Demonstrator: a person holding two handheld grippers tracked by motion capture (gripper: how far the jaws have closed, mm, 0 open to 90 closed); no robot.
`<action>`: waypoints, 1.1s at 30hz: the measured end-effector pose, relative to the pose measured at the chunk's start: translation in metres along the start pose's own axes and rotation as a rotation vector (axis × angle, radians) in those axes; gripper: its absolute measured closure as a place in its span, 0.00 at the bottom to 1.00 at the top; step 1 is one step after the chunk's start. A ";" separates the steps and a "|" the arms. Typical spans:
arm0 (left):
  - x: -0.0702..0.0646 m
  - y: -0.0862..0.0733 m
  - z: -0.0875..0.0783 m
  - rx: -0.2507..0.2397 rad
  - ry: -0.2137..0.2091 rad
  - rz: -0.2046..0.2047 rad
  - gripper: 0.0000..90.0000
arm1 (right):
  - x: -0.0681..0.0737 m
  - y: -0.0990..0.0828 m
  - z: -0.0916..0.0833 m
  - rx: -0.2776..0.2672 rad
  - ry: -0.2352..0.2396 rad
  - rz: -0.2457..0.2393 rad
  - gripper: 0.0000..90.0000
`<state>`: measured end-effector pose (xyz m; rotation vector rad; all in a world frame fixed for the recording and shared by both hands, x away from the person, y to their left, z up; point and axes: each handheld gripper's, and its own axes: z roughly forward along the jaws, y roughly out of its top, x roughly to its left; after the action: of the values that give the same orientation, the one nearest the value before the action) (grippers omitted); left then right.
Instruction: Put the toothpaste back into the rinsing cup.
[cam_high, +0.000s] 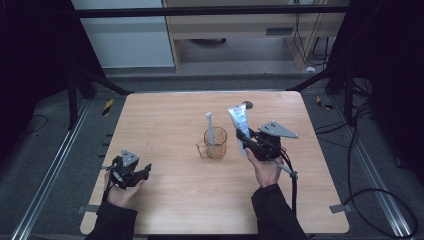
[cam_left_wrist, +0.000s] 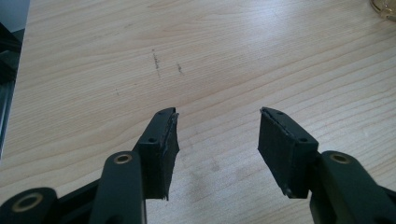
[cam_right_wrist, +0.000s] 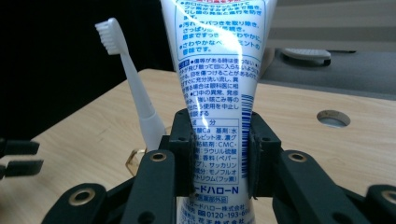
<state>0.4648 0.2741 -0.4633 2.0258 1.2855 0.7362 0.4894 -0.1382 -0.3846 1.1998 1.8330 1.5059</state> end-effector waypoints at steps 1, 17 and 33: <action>0.000 0.000 0.000 0.000 0.000 0.000 0.52 | 0.001 0.000 0.002 -0.012 -0.004 0.004 0.76; 0.001 0.000 0.000 -0.005 0.002 -0.003 0.52 | 0.004 0.010 0.032 -0.142 -0.045 0.068 0.76; 0.002 0.001 0.001 -0.007 0.003 -0.004 0.52 | 0.007 0.014 0.053 -0.208 -0.043 0.089 0.76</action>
<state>0.4664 0.2755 -0.4633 2.0169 1.2869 0.7415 0.5329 -0.1038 -0.3854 1.2161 1.5699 1.6607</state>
